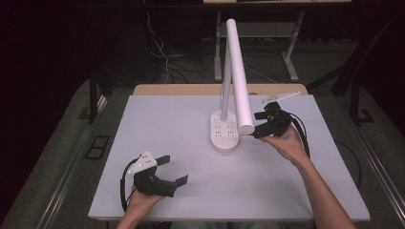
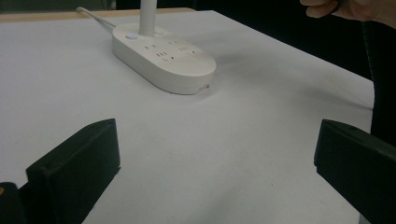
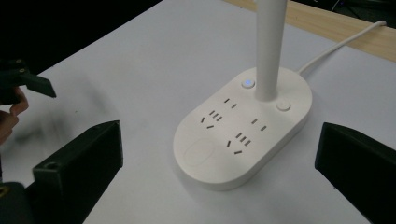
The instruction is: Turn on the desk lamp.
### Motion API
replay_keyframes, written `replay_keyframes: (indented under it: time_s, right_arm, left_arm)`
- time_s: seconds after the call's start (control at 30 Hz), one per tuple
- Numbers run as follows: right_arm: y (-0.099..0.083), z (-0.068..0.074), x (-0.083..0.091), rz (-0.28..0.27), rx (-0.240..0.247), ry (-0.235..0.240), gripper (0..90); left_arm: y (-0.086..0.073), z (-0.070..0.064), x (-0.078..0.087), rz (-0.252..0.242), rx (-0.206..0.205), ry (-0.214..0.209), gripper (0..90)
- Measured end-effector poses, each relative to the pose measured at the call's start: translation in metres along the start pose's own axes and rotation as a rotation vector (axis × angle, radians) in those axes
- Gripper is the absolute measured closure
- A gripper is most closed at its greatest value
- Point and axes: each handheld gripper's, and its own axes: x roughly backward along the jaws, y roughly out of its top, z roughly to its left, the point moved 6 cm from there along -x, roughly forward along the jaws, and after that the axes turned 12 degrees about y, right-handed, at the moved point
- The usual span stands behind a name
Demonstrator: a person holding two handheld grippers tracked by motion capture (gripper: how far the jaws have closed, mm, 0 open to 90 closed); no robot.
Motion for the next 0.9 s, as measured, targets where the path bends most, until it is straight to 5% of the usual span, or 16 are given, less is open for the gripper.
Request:
replay_keyframes:
  time_s: [0.8,0.9]
  right_arm:
    - [0.026,-0.041,-0.025,0.024,-0.044,-0.036,0.9]
    - [0.029,-0.047,-0.028,0.014,-0.026,-0.035,15.5]
  left_arm:
    - [0.000,0.001,0.001,-0.003,0.004,-0.003,0.0]
    - [0.001,0.001,0.001,-0.005,0.005,-0.004,0.0]
